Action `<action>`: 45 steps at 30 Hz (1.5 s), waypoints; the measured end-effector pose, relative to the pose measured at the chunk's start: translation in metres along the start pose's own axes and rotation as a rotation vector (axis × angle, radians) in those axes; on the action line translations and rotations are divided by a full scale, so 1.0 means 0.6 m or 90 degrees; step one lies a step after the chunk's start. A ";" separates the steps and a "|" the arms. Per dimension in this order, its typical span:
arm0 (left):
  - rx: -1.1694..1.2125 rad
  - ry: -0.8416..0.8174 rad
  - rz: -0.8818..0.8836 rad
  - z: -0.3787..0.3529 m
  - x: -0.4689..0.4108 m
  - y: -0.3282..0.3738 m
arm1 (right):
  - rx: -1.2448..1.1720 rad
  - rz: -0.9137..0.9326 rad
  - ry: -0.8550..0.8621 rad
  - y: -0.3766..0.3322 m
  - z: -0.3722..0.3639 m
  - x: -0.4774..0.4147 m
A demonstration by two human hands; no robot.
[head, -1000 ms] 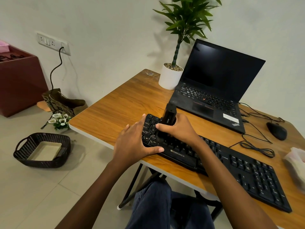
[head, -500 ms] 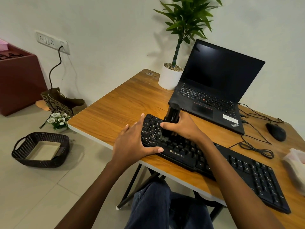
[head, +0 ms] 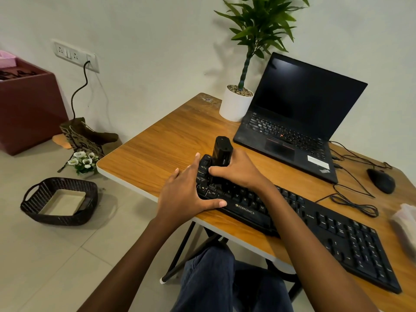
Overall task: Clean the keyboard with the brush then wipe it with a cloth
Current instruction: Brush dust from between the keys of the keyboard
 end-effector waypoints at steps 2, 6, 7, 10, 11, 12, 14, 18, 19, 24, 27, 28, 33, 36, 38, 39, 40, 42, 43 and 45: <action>0.001 -0.001 0.003 0.000 0.001 0.000 | -0.068 -0.020 -0.027 0.005 0.008 0.006; 0.005 -0.002 0.007 0.000 0.001 0.000 | -0.055 -0.033 0.025 0.017 0.021 0.003; 0.007 -0.002 0.008 0.001 0.001 -0.001 | -0.048 -0.027 0.042 0.015 0.017 0.002; 0.009 -0.004 0.011 0.000 0.001 -0.001 | -0.067 -0.024 0.029 0.011 0.008 0.006; 0.008 -0.005 0.012 0.000 0.001 -0.001 | -0.084 -0.033 0.008 0.012 0.010 0.009; 0.006 -0.007 0.013 -0.001 0.001 -0.001 | -0.096 -0.041 -0.013 0.014 0.013 0.011; 0.002 -0.007 0.014 -0.001 0.001 -0.001 | -0.083 -0.048 -0.019 0.015 0.018 0.012; -0.001 -0.008 0.016 0.000 0.001 -0.001 | -0.048 -0.020 0.045 0.007 0.011 0.005; -0.002 -0.007 0.016 0.000 0.001 0.000 | -0.067 -0.012 0.027 0.005 0.004 0.007; 0.010 -0.008 0.013 0.002 0.002 0.001 | -0.072 -0.036 -0.037 0.006 0.007 0.008; 0.008 -0.006 0.014 0.002 0.002 0.000 | 0.005 -0.015 0.019 -0.002 0.008 -0.002; 0.007 -0.006 0.014 0.002 0.003 0.001 | -0.003 -0.003 0.010 -0.006 0.002 -0.001; 0.009 -0.007 0.014 0.001 0.002 0.000 | -0.042 -0.019 -0.043 -0.003 0.006 0.006; 0.006 -0.006 0.012 0.000 0.001 0.000 | 0.027 -0.007 0.034 -0.010 0.008 0.000; 0.004 -0.009 0.011 -0.001 0.000 -0.002 | -0.003 0.016 0.016 -0.018 -0.003 0.004; 0.005 -0.011 0.011 -0.002 0.000 -0.003 | -0.033 0.021 -0.015 -0.021 -0.007 0.008; 0.007 -0.011 0.010 -0.002 0.000 -0.003 | -0.057 0.014 -0.047 -0.020 -0.007 0.012; 0.013 -0.013 0.005 -0.003 0.000 -0.003 | -0.066 -0.022 -0.059 -0.010 0.002 0.016; 0.016 -0.017 0.002 -0.004 -0.002 -0.003 | -0.059 -0.034 -0.034 -0.004 0.008 0.016; 0.022 -0.042 -0.008 -0.007 -0.008 -0.011 | -0.052 -0.030 0.015 -0.001 0.015 0.018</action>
Point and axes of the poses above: each hand's wrist, its own x-axis away from the middle knuckle, its own z-axis out of the back of the hand, y = z × x, the point moved 7 cm from there along -x, towards the middle knuckle, and after that the axes turned 3 degrees about x, right-handed, at the moved point
